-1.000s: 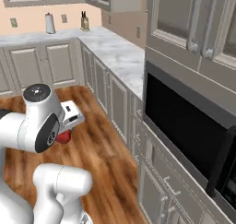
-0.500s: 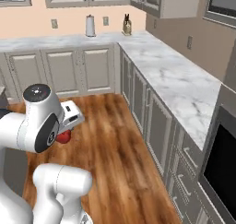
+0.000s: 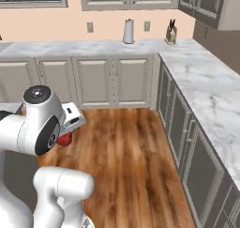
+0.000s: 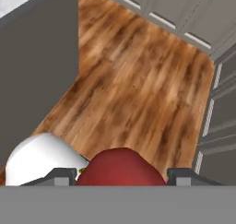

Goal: Place the cold items (bell pepper and kiwi) from the fridge in one tupperware on the dining counter. Place the warm items (hot dog and kebab skewer) in the stove area in another tupperware.

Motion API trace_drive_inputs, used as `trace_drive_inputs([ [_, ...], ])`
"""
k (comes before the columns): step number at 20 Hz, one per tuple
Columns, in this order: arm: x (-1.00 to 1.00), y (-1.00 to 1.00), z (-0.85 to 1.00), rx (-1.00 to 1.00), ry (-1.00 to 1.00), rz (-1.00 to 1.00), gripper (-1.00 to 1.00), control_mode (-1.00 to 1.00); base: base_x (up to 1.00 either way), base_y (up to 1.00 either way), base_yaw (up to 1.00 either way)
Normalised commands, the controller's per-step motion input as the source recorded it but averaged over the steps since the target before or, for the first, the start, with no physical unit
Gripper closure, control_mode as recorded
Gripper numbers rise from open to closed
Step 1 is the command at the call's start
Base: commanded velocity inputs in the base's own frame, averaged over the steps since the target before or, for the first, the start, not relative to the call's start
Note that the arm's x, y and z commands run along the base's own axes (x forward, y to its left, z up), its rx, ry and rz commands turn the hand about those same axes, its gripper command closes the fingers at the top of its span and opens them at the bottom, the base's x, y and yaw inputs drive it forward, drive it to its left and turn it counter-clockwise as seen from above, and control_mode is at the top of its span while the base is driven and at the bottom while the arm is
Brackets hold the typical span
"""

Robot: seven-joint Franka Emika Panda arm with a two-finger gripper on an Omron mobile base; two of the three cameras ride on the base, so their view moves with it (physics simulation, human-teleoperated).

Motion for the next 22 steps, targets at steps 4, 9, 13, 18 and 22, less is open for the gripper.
trace_drive_inputs([
  [4, 0.00, 0.00, 0.00, 0.00, 0.00, 0.00, 1.00, 1.00, 1.00, 0.15, 0.39],
  [9, 0.00, 0.00, 0.00, 0.00, 0.00, 0.00, 1.00, 1.00, 1.00, 0.02, 0.44],
  [13, 0.00, 0.00, 0.00, 0.00, 0.00, 0.00, 1.00, 1.00, 1.00, 0.00, 0.49],
  [18, 0.00, 0.00, 0.00, 0.00, 0.00, 0.00, 1.00, 1.00, 1.00, 0.00, 0.49],
  [22, 0.00, 0.00, 0.00, 0.00, 0.00, 0.00, 1.00, 1.00, 1.00, 0.00, 0.49],
])
